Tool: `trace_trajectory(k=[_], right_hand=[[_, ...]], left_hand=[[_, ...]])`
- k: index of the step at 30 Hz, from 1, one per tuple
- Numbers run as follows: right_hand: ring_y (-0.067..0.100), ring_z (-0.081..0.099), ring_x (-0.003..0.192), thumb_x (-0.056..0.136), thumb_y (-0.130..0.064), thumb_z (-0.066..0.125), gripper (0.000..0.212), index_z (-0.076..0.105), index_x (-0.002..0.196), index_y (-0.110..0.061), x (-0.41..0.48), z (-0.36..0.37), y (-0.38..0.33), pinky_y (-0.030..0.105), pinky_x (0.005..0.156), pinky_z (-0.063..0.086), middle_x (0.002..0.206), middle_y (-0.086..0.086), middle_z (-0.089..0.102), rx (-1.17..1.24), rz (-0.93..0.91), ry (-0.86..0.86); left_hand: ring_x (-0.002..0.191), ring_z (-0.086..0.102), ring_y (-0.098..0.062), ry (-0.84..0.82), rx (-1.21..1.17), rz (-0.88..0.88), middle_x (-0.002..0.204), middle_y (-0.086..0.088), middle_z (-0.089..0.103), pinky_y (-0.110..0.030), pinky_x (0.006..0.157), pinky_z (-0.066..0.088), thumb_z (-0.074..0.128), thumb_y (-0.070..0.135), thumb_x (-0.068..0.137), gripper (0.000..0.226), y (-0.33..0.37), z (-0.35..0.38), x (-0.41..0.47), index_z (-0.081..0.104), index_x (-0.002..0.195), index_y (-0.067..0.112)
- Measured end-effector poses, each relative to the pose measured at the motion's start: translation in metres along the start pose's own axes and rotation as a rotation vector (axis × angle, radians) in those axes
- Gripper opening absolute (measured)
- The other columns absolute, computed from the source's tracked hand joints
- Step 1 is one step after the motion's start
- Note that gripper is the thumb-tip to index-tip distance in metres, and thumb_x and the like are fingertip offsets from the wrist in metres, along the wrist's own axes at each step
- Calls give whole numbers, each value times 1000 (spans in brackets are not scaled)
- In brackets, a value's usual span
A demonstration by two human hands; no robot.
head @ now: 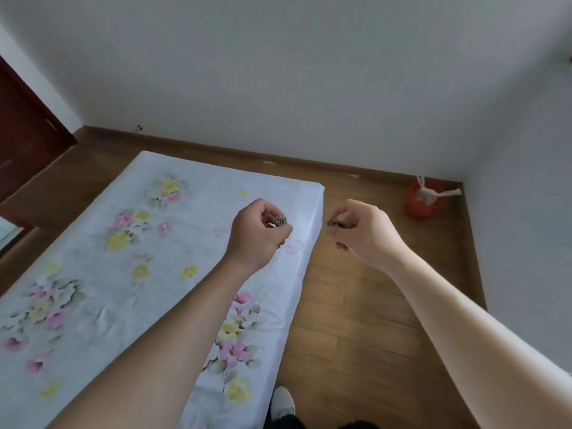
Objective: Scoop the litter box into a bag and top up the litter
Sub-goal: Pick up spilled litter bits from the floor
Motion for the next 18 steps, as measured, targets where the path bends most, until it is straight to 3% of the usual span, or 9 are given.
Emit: trace_trajectory(k=[8,13,18], right_hand=[[16,67,60,84,-21,74,11,65,88,-26,42,-48,32,42,60,60,65,-1,70,-19,114,218],[2,67,60,87,-24,74,12,66,95,-25,65,-100,70,18,54,54,71,-8,69,10,194,327],[1,66,57,86,-24,75,12,64,89,-28,111,-158,115,15,54,49,69,-6,70,57,241,401]], left_hand=[[55,62,-21,-262,-30,107,72,-9,66,-37,58,55,73,0,75,19,33,77,94,59,79,12],[61,66,-25,-396,-13,171,72,-7,68,-39,60,57,75,7,73,20,58,154,140,59,77,18],[64,66,-33,-479,-11,197,73,-12,68,-41,61,58,76,9,73,18,93,232,189,60,78,16]])
Point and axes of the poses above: each hand's wrist, its own x-axis towards the middle knuckle, its own z-axis out of the palm, y = z × x, the point moved 2 cm from there along x, towards the middle knuckle
